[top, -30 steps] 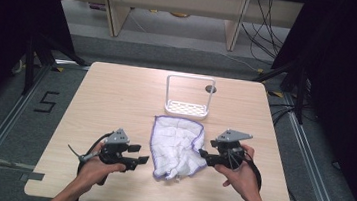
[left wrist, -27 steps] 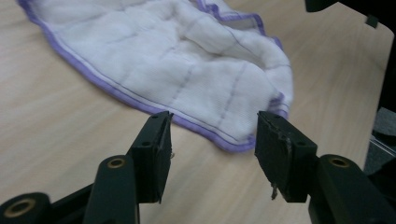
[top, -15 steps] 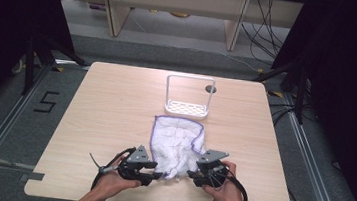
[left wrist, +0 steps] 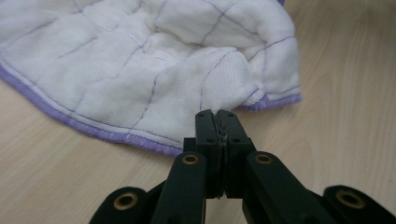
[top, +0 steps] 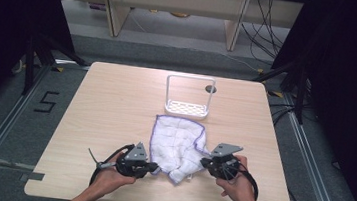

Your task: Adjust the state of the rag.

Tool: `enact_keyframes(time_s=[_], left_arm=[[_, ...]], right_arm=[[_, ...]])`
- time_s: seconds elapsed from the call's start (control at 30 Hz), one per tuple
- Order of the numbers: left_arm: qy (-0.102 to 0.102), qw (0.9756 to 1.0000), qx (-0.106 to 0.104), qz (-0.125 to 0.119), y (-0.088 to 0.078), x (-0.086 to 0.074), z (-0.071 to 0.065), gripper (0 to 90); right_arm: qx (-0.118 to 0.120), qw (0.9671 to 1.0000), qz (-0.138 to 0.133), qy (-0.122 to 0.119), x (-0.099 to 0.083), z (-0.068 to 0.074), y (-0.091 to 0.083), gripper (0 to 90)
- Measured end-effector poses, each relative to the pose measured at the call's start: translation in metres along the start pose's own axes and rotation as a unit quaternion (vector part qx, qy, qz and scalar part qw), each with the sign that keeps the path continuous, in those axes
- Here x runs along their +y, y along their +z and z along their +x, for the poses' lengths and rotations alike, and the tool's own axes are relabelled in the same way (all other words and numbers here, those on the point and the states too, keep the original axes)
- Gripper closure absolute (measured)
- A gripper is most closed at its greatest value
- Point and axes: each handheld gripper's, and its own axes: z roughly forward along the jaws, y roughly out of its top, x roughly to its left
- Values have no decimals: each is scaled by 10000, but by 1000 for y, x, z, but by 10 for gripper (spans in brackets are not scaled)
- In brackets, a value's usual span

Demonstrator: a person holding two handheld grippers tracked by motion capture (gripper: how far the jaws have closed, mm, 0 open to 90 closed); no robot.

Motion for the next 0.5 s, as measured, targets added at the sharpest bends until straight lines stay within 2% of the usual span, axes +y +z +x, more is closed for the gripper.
enact_keyframes(time_s=[0.03, 0.07, 0.1, 0.17, 0.23, 0.27, 0.3, 0.33, 0.37, 0.4, 0.47, 0.5], left_arm=[[31, 10000, -9, -19, -8, -1, 2, 879], [31, 10000, -9, -19, -8, -1, 2, 879], [-39, 9999, -43, -105, -17, -4, 2, 879], [-4, 10000, -27, -65, -23, -6, 2, 879], [-77, 9999, -62, -72, -28, -12, 0, 879], [-18, 9999, -94, -38, -30, -15, 0, 878], [-48, 9999, -149, -28, -30, -18, -2, 878], [-57, 9995, -295, 68, -30, -26, -10, 878], [-57, 9995, -295, 68, -30, -26, -10, 877], [120, 9987, -416, 250, -29, -33, -21, 877], [133, 9982, -495, 304, -28, -36, -25, 876], [155, 9976, -559, 372, -26, -40, -33, 871]], right_arm=[[57, 9999, -20, 106, -2, -7, -11, 868], [57, 9999, -20, 106, -2, -7, -11, 868], [124, 9997, -121, 159, -4, -14, -18, 868], [168, 9997, -101, 163, -6, -18, -22, 867], [126, 9995, -73, 294, -11, -23, -28, 867], [147, 9994, -26, 319, -12, -25, -28, 867], [126, 9995, -32, 281, -15, -28, -26, 865], [188, 9992, 111, 335, -19, -30, -19, 857], [188, 9992, 111, 335, -19, -30, -19, 857], [190, 9987, 228, 415, -23, -31, -13, 822], [155, 9986, 266, 429, -24, -31, -11, 795], [126, 9983, 309, 485, -22, -31, -12, 740]])
